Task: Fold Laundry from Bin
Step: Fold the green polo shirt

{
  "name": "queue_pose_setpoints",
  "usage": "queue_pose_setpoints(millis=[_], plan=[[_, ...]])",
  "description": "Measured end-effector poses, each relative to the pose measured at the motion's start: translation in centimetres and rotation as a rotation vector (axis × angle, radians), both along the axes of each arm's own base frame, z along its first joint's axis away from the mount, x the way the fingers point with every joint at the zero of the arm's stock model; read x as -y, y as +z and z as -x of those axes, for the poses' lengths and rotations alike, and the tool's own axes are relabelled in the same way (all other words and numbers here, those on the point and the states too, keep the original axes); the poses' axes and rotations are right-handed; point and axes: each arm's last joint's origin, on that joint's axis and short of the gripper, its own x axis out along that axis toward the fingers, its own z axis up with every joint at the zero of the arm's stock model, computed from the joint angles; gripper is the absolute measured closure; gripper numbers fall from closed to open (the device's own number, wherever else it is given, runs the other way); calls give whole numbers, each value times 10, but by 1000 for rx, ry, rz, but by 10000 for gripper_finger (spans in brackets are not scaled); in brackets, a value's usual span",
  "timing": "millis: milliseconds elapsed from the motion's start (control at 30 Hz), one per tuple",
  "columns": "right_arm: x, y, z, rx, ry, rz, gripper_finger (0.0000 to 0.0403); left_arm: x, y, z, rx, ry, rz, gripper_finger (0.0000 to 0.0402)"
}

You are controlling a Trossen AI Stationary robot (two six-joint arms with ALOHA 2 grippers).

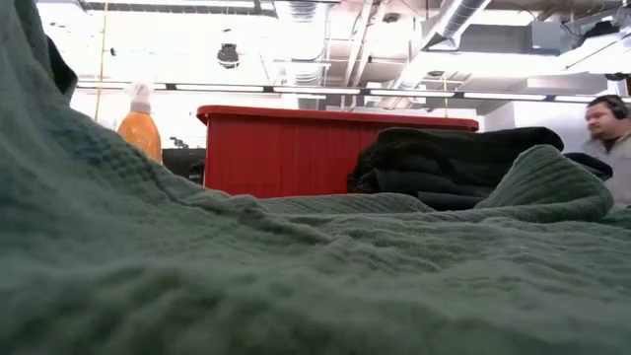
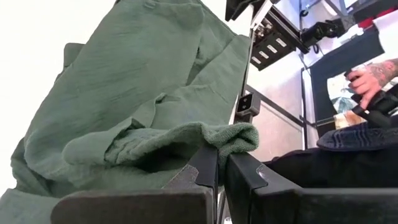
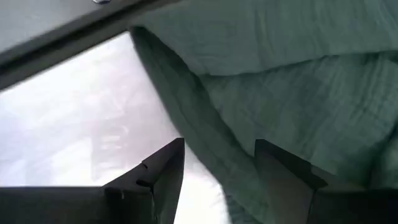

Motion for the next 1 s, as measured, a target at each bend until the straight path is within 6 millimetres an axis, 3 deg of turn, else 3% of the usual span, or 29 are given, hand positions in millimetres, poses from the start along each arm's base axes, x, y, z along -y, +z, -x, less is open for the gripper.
queue_pose_setpoints(millis=[367,1000], plan=[[-6,-33,-8,-2,76,106,179,3,0,-4,13,8,2,401],[-9,-33,-25,112,37,53,229,3,0,-4,17,-4,-14,401]])
